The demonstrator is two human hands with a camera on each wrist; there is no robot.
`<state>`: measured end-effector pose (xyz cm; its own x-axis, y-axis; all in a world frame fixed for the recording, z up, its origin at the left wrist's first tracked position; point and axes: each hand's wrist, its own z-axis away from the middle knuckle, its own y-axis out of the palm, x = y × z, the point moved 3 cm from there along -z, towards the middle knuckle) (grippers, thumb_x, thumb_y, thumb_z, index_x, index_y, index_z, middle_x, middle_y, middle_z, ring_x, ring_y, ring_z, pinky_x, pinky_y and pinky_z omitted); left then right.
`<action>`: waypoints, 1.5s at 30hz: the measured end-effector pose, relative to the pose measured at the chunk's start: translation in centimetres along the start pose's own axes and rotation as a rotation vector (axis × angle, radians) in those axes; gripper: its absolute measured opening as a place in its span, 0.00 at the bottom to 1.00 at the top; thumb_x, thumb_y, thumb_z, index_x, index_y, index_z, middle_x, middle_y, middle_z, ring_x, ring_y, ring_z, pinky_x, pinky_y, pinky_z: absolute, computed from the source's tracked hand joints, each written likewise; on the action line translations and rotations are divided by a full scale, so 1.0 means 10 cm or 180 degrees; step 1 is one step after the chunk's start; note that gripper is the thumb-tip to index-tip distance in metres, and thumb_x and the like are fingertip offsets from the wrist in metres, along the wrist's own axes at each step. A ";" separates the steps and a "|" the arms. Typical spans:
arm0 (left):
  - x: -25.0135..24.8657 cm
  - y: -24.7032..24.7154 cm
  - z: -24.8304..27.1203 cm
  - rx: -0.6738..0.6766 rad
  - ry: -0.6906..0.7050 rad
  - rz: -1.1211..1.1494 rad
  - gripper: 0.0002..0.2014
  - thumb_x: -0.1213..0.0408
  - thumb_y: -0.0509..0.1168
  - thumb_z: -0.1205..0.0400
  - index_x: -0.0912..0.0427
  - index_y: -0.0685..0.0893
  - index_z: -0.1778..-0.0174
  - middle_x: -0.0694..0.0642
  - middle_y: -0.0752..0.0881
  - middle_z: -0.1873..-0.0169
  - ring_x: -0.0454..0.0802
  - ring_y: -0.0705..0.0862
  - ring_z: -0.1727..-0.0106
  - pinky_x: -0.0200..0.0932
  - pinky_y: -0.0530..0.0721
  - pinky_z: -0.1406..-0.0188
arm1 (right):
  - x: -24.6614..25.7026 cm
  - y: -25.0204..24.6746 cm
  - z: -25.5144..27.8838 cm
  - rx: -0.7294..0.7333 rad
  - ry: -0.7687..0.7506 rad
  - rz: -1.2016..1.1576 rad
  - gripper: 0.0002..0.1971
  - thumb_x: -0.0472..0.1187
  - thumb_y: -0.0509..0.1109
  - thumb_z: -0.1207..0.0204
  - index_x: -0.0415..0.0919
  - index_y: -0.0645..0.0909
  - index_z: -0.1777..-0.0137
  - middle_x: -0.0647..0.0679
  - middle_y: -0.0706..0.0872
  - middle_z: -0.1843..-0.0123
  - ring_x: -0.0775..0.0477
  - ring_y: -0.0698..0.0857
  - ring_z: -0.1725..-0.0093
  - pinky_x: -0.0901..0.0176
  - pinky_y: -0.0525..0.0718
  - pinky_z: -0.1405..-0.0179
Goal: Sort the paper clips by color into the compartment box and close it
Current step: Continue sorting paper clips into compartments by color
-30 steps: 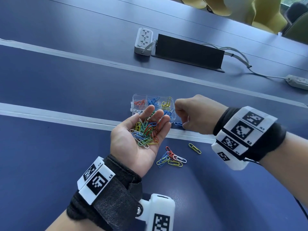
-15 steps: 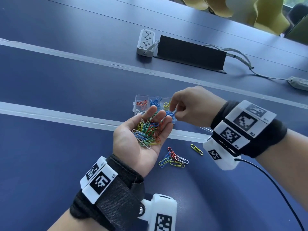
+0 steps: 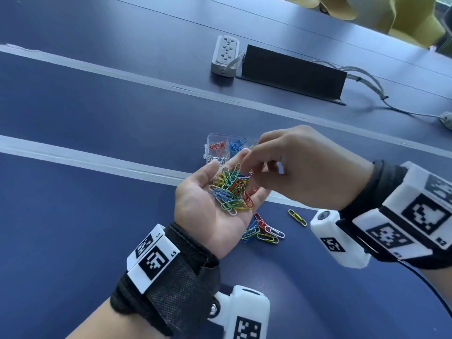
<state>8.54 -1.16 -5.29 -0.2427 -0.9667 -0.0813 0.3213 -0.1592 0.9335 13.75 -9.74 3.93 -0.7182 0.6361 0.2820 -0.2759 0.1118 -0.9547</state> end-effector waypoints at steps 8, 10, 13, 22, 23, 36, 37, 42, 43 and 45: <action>0.00 0.04 0.02 0.0140 0.0006 0.0095 0.25 0.58 0.52 0.19 0.67 0.78 0.31 0.67 0.89 0.55 0.60 0.89 0.58 0.48 0.88 0.63 | 0.10 0.07 0.11 0.0124 0.0481 -0.0230 0.06 0.51 0.73 0.30 0.52 0.86 0.56 0.57 0.86 0.67 0.61 0.78 0.70 0.62 0.79 0.60; 0.00 0.03 0.02 0.0129 0.0043 0.0095 0.24 0.58 0.51 0.18 0.66 0.80 0.33 0.66 0.89 0.58 0.59 0.89 0.61 0.46 0.88 0.66 | 0.11 0.12 0.11 0.0134 0.0567 -0.0368 0.07 0.47 0.75 0.32 0.54 0.86 0.53 0.58 0.88 0.63 0.64 0.78 0.71 0.69 0.78 0.62; 0.01 0.00 0.01 0.0066 0.0108 0.0088 0.21 0.59 0.51 0.18 0.66 0.83 0.41 0.64 0.89 0.57 0.58 0.90 0.60 0.49 0.88 0.62 | 0.08 0.13 0.09 -0.0009 0.0697 -0.0857 0.10 0.40 0.77 0.34 0.52 0.84 0.54 0.56 0.89 0.65 0.65 0.79 0.73 0.76 0.75 0.72; 0.00 0.00 0.00 0.0001 0.0253 0.0105 0.20 0.63 0.55 0.24 0.69 0.85 0.43 0.65 0.90 0.54 0.60 0.89 0.53 0.58 0.78 0.36 | -0.05 0.04 0.09 -0.0068 0.0649 -0.1104 0.11 0.33 0.70 0.31 0.49 0.87 0.55 0.52 0.88 0.67 0.55 0.82 0.68 0.59 0.83 0.60; 0.01 0.00 -0.01 -0.0003 0.0255 0.0104 0.20 0.63 0.56 0.24 0.68 0.86 0.44 0.65 0.90 0.53 0.60 0.89 0.52 0.58 0.79 0.37 | -0.06 0.03 0.08 -0.0112 0.0643 -0.1110 0.11 0.33 0.69 0.31 0.49 0.87 0.55 0.53 0.88 0.67 0.56 0.82 0.69 0.59 0.83 0.60; 0.05 0.02 0.01 0.0055 0.0162 0.0189 0.17 0.63 0.53 0.19 0.67 0.86 0.54 0.63 0.87 0.67 0.55 0.88 0.69 0.46 0.87 0.68 | 0.13 0.12 0.02 0.0095 -0.0299 -0.0284 0.07 0.36 0.70 0.35 0.44 0.88 0.59 0.67 0.73 0.63 0.81 0.73 0.65 0.88 0.68 0.58; 0.04 0.03 0.01 0.0046 0.0152 0.0141 0.17 0.63 0.53 0.20 0.67 0.85 0.49 0.64 0.88 0.64 0.56 0.88 0.66 0.47 0.88 0.66 | 0.13 0.11 0.02 0.0111 -0.0309 -0.0260 0.06 0.37 0.70 0.35 0.44 0.87 0.60 0.69 0.72 0.64 0.80 0.73 0.66 0.85 0.69 0.59; 0.02 0.03 0.01 -0.0059 0.0153 0.0025 0.20 0.61 0.52 0.18 0.67 0.84 0.39 0.64 0.89 0.53 0.59 0.89 0.53 0.55 0.85 0.44 | 0.12 -0.02 0.04 -0.0079 -0.0188 -0.0327 0.06 0.37 0.70 0.35 0.44 0.87 0.59 0.69 0.77 0.66 0.66 0.78 0.68 0.83 0.72 0.61; 0.02 0.03 0.01 -0.0087 0.0157 0.0013 0.21 0.61 0.52 0.18 0.67 0.82 0.36 0.64 0.88 0.47 0.60 0.88 0.46 0.57 0.81 0.38 | 0.11 -0.05 0.04 -0.0138 -0.0101 -0.0407 0.06 0.36 0.70 0.34 0.45 0.87 0.59 0.71 0.78 0.68 0.66 0.80 0.68 0.84 0.73 0.62; 0.02 0.02 0.02 -0.0082 0.0145 -0.0002 0.22 0.61 0.52 0.18 0.66 0.81 0.33 0.65 0.85 0.38 0.61 0.84 0.37 0.60 0.77 0.34 | 0.07 -0.11 0.04 -0.0250 0.0093 -0.0541 0.08 0.33 0.72 0.33 0.47 0.88 0.60 0.75 0.78 0.73 0.71 0.81 0.71 0.84 0.73 0.65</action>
<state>8.42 -1.40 -5.04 -0.2012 -0.9746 -0.0982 0.3447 -0.1643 0.9242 13.27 -9.72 5.18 -0.6463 0.6247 0.4382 -0.3402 0.2782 -0.8983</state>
